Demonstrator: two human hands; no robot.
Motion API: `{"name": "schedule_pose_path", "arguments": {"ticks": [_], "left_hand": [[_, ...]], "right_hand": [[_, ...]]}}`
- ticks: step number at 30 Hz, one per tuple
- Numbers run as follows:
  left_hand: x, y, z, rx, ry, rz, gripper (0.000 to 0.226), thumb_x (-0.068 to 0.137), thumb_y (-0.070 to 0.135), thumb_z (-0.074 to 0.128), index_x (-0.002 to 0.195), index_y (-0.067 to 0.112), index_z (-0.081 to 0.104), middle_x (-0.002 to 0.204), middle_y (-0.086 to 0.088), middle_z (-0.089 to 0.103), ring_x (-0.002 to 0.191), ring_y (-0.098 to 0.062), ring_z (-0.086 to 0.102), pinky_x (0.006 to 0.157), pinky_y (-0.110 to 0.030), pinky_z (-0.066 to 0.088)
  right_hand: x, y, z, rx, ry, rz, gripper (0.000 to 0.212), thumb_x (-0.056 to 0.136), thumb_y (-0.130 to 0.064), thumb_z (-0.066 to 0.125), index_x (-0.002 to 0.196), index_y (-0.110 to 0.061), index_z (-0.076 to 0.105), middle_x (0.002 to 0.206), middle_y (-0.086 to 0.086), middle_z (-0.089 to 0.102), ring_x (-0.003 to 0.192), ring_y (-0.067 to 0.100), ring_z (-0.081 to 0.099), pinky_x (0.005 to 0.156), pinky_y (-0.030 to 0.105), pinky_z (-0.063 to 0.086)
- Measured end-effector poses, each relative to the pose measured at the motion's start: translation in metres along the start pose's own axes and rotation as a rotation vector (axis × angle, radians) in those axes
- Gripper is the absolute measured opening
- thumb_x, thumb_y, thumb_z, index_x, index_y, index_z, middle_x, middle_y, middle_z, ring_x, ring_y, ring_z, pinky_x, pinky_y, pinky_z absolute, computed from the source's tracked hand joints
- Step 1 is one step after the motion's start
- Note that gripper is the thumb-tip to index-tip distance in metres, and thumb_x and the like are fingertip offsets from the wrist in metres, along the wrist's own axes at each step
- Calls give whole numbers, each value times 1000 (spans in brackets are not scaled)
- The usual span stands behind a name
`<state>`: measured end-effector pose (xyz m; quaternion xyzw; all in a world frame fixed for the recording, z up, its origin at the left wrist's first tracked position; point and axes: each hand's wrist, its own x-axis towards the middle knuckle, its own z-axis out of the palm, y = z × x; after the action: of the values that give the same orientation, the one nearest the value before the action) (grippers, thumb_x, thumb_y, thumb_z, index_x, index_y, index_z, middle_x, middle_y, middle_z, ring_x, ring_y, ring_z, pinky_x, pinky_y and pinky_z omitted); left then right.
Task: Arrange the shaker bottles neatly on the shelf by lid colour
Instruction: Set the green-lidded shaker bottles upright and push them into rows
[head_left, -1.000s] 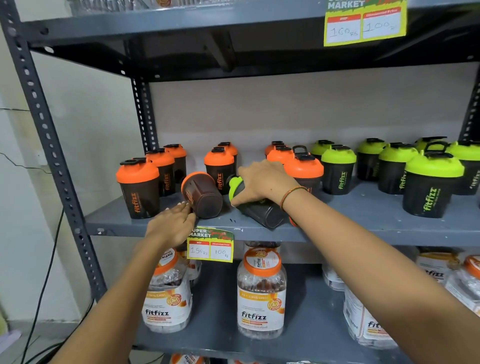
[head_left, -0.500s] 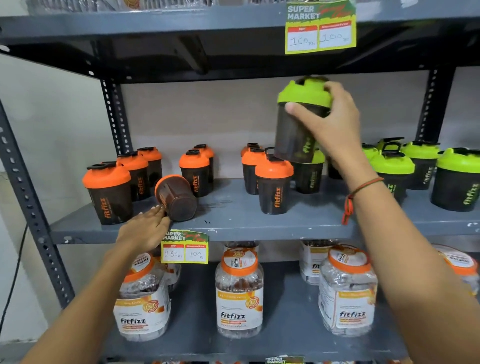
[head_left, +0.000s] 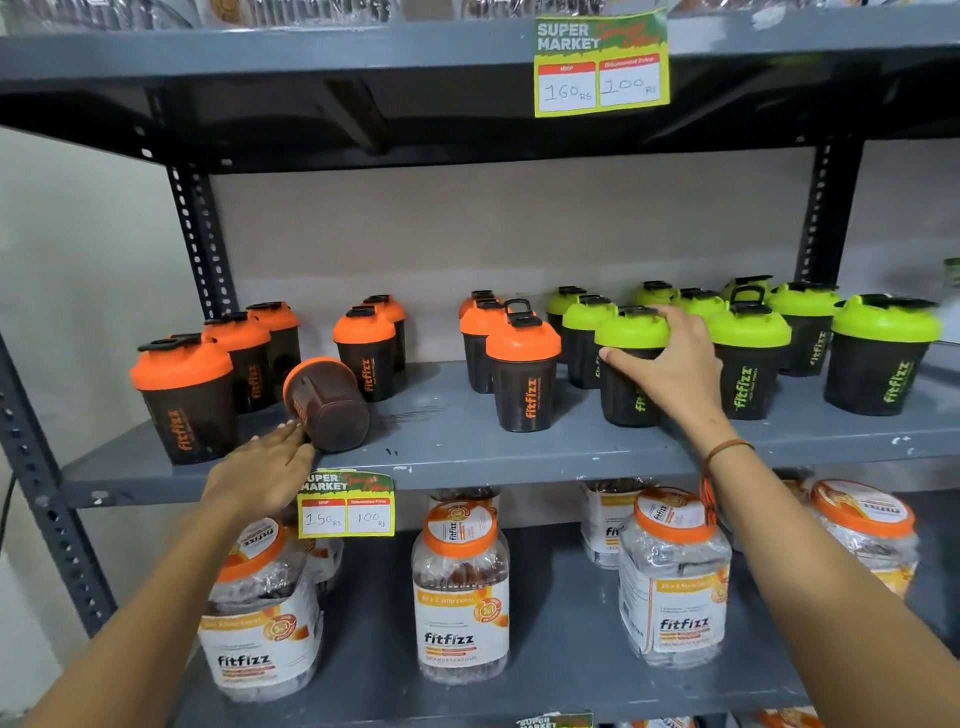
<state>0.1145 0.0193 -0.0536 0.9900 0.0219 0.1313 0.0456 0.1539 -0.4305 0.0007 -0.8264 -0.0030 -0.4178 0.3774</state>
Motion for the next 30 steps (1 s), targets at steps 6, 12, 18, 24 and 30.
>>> {"name": "schedule_pose_path", "arguments": {"ticks": [6, 12, 18, 24, 30], "left_hand": [[0, 1, 0, 14, 6, 17, 54, 102, 34, 17, 151, 14, 28, 161, -7, 25, 149, -20, 22, 120, -41, 17], [1, 1, 0, 11, -1, 10, 56, 101, 36, 16, 152, 15, 24, 161, -6, 23, 149, -18, 20, 121, -39, 15], [-2, 3, -2, 0, 9, 9, 57, 100, 37, 16, 152, 15, 27, 161, -7, 25, 149, -19, 22, 122, -39, 17], [-1, 5, -5, -25, -3, -9, 58, 100, 36, 19, 153, 13, 24, 161, -8, 23, 149, -19, 21, 122, -37, 16], [-1, 2, -4, -47, 13, -6, 58, 99, 36, 21, 152, 13, 25, 161, -8, 23, 149, -20, 22, 121, -37, 16]], "right_hand": [[-4, 2, 3, -33, -12, -33, 81, 70, -55, 79, 138, -28, 45, 140, 5, 43, 127, 29, 49, 102, 50, 36], [-9, -37, -10, 1, 154, -184, 87, 73, -57, 74, 143, -18, 43, 144, 11, 39, 133, 30, 41, 104, 36, 30], [-26, -151, 18, 150, 222, -531, 56, 79, -48, 67, 128, -21, 58, 130, 7, 52, 123, 26, 47, 102, 28, 32], [-50, -241, 114, -96, -519, -590, 76, 79, -73, 56, 135, -23, 52, 134, 8, 59, 122, 34, 56, 96, 47, 47], [-51, -248, 179, -357, -786, -434, 100, 68, -91, 48, 135, -16, 48, 134, 12, 60, 124, 37, 53, 80, 41, 37]]}}
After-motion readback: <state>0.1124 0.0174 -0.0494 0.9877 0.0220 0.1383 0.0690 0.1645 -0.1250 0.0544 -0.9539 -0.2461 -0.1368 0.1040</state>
